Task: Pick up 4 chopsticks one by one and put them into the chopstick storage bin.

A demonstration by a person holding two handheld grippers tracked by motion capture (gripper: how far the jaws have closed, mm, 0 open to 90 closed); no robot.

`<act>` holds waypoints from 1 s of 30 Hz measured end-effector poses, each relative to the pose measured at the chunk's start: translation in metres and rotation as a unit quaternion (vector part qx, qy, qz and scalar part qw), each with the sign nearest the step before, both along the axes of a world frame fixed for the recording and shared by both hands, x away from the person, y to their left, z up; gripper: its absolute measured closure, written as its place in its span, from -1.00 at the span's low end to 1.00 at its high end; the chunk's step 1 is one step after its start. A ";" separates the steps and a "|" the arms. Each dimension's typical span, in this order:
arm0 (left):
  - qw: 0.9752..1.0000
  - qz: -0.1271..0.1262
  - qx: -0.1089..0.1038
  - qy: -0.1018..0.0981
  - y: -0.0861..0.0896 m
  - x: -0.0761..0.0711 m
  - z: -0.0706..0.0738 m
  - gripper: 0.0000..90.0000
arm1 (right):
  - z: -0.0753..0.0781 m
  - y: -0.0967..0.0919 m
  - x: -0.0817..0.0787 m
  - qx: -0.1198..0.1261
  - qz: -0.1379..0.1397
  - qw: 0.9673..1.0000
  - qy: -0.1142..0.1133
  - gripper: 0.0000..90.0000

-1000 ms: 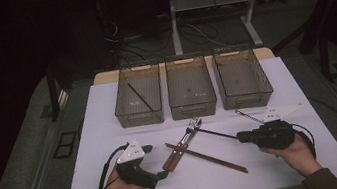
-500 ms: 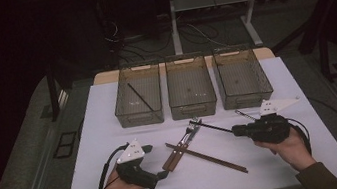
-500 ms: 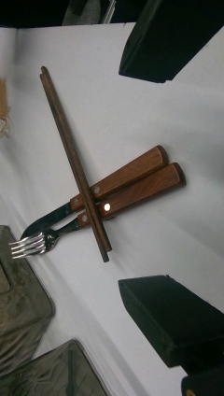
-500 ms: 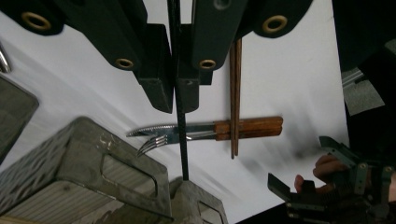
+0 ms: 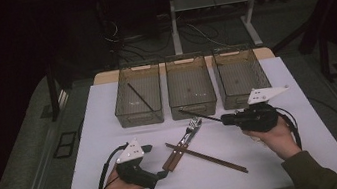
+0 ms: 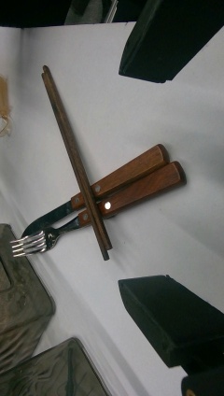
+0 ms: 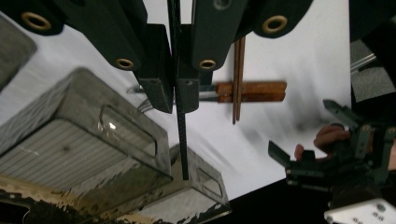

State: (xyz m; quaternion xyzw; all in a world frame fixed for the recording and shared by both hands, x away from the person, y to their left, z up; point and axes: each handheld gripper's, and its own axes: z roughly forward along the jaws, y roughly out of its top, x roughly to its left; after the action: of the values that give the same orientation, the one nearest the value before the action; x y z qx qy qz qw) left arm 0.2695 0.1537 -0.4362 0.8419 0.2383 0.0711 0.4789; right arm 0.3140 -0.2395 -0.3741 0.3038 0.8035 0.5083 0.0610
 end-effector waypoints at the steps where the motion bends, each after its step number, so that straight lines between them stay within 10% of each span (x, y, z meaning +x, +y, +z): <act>1: 1.000 0.000 0.000 0.000 0.000 0.000 0.000 -1.00 | 0.001 0.003 0.002 -0.001 -0.001 1.000 -0.001 0.91; 30: 1.000 0.009 -0.002 0.004 0.000 0.001 0.000 -1.00 | 0.026 0.113 0.085 -0.040 -0.035 0.999 0.005 0.91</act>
State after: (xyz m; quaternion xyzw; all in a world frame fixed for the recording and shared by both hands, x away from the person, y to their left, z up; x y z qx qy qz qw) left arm 0.2708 0.1537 -0.4363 0.8390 0.2480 0.0710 0.4791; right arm 0.3989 -0.1266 -0.3482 0.3318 0.8121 0.4721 0.0869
